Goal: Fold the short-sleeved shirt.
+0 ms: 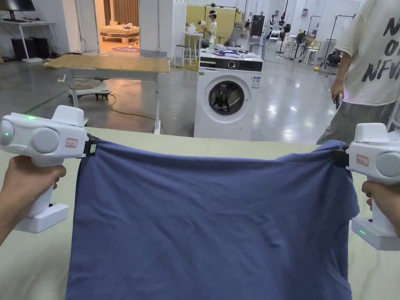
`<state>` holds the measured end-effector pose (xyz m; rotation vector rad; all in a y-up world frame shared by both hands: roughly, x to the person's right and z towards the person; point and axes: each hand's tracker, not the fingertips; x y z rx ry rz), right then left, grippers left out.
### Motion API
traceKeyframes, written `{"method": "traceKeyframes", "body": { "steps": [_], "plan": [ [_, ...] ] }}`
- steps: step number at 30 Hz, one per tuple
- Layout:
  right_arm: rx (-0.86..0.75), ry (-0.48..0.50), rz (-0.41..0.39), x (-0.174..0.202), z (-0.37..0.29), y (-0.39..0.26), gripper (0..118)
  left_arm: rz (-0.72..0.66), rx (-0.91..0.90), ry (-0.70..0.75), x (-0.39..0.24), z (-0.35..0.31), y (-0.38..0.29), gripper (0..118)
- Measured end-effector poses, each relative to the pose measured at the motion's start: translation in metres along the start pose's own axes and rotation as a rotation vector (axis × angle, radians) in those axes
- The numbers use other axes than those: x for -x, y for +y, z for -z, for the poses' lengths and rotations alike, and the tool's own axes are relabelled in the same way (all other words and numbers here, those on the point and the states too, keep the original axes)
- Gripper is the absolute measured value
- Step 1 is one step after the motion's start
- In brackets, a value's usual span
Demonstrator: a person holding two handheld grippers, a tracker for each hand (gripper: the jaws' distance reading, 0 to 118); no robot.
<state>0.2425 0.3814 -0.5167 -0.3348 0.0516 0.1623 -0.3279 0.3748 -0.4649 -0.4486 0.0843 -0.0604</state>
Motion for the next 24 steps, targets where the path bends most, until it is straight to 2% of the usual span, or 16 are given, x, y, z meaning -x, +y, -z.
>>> {"method": "traceKeyframes", "body": {
  "steps": [10,20,24],
  "plan": [
    [-0.179,-0.024,-0.003,-0.009,-0.057,0.092,4,-0.031,-0.161,0.026,0.024,-0.063,0.101,0],
    [-0.258,-0.075,0.017,-0.021,-0.044,0.168,4,0.018,-0.248,0.075,0.028,-0.061,0.176,0],
    [-0.277,-0.089,0.017,-0.024,-0.033,0.200,4,-0.026,-0.276,0.073,0.035,-0.052,0.206,0]
  ]
}}
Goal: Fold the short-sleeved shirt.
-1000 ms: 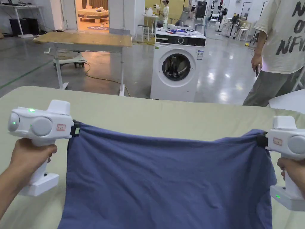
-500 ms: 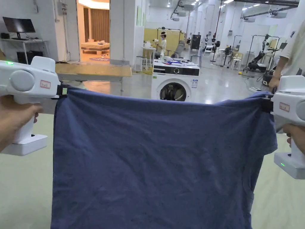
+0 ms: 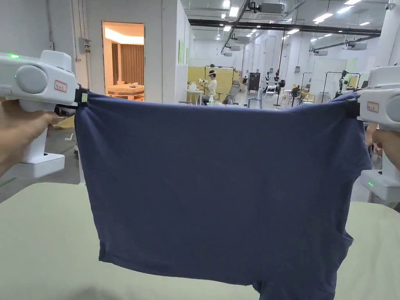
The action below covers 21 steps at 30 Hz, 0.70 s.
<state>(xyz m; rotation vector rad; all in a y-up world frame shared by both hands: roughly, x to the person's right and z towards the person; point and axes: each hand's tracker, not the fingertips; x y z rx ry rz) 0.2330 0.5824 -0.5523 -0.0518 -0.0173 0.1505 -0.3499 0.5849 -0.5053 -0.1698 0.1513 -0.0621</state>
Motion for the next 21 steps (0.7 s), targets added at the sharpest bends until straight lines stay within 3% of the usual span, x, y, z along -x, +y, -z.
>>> {"method": "traceKeyframes", "body": {
  "steps": [11,21],
  "plan": [
    [-0.035,-0.029,0.014,-0.005,0.038,0.046,4,0.034,-0.048,0.024,-0.005,0.025,0.050,0],
    [0.017,-0.005,0.018,0.002,0.042,-0.029,4,0.074,0.006,0.033,-0.014,0.042,-0.022,0]
  ]
}}
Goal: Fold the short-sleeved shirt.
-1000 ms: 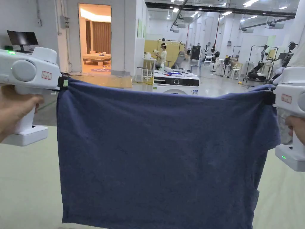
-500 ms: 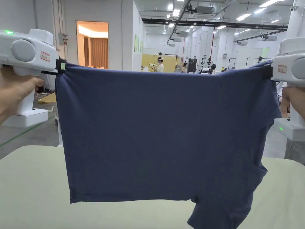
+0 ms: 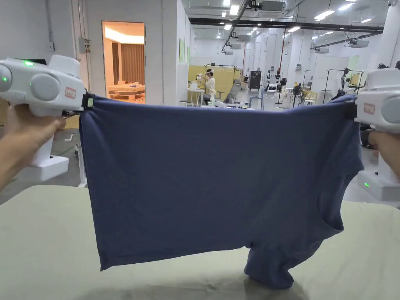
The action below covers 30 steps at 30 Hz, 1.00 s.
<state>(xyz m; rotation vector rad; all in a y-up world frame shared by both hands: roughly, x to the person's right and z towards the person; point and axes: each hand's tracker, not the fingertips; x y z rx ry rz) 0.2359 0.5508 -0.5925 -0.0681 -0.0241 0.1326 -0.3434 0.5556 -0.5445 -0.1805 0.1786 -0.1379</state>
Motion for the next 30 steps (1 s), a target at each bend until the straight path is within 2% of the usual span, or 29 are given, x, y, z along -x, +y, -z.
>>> {"method": "traceKeyframes", "body": {
  "steps": [3,11,18,26,30],
  "plan": [
    [0.060,-0.002,0.038,0.002,-0.011,-0.036,4,-0.023,0.050,-0.032,-0.004,0.003,-0.039,0],
    [0.113,0.004,0.021,0.005,-0.063,-0.112,4,-0.107,0.093,-0.067,-0.012,-0.031,-0.139,0],
    [0.120,0.014,-0.023,0.005,-0.134,-0.149,4,-0.140,0.089,-0.084,-0.008,-0.084,-0.181,0],
    [0.162,0.038,-0.037,0.001,-0.215,-0.186,4,-0.168,0.091,-0.095,-0.002,-0.157,-0.225,0],
    [0.218,0.061,-0.002,-0.007,-0.244,-0.223,4,-0.198,0.138,-0.095,-0.004,-0.198,-0.269,0]
  ]
}}
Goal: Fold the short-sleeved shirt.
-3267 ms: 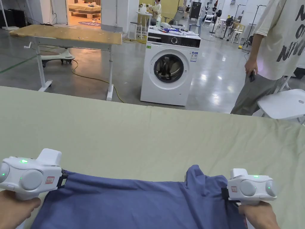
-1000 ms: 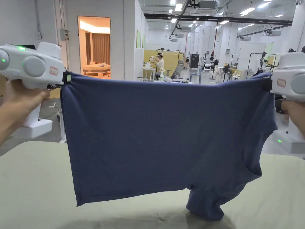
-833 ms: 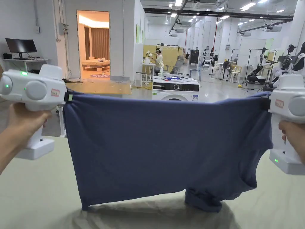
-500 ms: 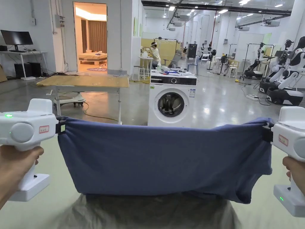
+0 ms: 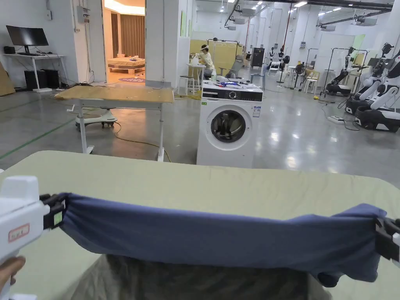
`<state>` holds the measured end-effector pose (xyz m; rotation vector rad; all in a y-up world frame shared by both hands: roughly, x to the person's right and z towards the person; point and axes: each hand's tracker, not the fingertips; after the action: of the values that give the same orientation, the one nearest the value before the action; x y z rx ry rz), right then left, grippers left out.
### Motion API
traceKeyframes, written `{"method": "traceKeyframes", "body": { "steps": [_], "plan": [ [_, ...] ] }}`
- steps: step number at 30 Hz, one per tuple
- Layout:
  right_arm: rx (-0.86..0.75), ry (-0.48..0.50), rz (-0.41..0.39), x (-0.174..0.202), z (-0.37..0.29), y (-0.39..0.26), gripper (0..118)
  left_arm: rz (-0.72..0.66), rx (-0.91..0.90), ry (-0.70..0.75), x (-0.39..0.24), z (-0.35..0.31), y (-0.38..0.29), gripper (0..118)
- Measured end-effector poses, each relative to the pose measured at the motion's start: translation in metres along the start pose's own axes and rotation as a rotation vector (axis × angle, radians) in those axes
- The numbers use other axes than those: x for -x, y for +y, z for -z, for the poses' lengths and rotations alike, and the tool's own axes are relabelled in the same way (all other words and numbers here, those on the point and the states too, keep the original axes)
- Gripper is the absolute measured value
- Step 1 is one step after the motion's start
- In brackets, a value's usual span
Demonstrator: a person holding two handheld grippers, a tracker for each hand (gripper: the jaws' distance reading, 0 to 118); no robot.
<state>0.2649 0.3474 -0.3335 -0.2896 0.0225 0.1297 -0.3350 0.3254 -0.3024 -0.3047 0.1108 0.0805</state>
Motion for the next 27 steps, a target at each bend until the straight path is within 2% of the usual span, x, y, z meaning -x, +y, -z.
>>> {"method": "traceKeyframes", "body": {
  "steps": [3,5,10,13,15,23,27],
  "plan": [
    [0.044,-0.004,-0.001,0.002,-0.017,-0.035,4,-0.065,0.030,-0.005,0.003,-0.024,-0.042,0],
    [0.094,-0.007,-0.032,0.004,-0.027,-0.059,4,-0.079,0.060,0.013,0.002,-0.039,-0.069,0],
    [0.216,0.019,0.004,0.005,-0.041,-0.117,4,-0.021,0.197,0.051,-0.005,-0.058,-0.137,0],
    [0.281,0.012,-0.022,0.008,-0.045,-0.145,4,-0.043,0.258,0.043,-0.003,-0.064,-0.167,0],
    [0.326,0.018,-0.025,0.007,-0.046,-0.161,4,-0.066,0.282,0.045,-0.002,-0.066,-0.180,0],
    [0.435,-0.011,-0.084,0.005,-0.054,-0.192,4,-0.004,0.368,0.042,-0.003,-0.071,-0.208,0],
    [0.486,-0.007,-0.075,0.002,-0.053,-0.201,4,0.036,0.423,0.042,-0.005,-0.075,-0.216,0]
  ]
}}
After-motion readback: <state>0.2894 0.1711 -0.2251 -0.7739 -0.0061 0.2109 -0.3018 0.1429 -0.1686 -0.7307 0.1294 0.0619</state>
